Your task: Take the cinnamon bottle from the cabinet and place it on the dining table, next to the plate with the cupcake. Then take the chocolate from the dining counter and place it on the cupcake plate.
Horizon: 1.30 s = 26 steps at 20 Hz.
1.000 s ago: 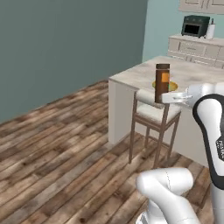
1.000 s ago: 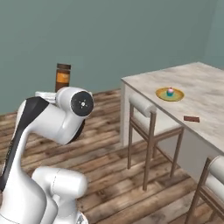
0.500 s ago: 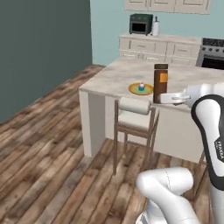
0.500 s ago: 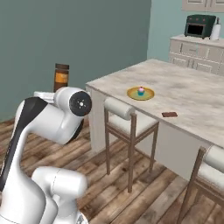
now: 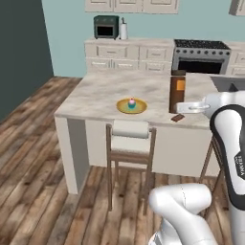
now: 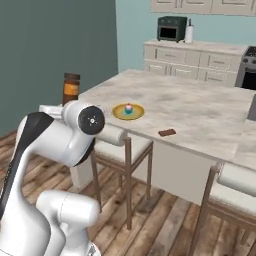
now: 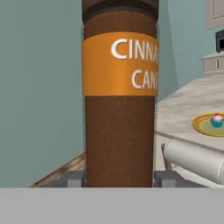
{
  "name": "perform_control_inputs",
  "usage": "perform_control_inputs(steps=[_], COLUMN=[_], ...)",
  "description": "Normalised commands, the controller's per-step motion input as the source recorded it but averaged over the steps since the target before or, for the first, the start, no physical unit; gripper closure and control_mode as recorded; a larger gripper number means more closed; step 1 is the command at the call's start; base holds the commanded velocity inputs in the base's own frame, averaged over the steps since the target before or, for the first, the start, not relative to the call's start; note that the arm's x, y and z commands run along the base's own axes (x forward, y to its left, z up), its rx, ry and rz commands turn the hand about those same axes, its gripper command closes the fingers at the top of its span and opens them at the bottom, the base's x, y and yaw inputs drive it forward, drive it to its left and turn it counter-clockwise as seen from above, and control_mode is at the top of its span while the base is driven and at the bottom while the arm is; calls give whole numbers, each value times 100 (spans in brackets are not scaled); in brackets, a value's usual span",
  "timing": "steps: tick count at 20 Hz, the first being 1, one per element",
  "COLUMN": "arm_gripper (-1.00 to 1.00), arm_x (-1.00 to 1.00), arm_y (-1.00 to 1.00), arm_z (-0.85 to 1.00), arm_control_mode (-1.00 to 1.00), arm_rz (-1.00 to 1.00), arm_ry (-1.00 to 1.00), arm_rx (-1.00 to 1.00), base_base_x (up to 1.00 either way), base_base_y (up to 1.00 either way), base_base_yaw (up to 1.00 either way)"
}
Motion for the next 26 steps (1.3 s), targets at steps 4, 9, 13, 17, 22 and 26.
perform_control_inputs(steps=[4,9,13,17,22,26], arm_gripper=[100,100,100,100,100,100], arm_x=[0,0,0,0,0,0], arm_y=[0,0,0,0,0,0], arm_z=[0,0,0,0,0,0], arm_control_mode=[100,100,100,100,100,100], arm_rz=[0,0,0,0,0,0], arm_ry=[0,0,0,0,0,0], arm_rx=[0,0,0,0,0,0], base_base_x=[94,82,53,47,62,53], base_base_y=[0,-5,-16,-25,-28,-29], base_base_yaw=[-2,10,25,29,21,8])
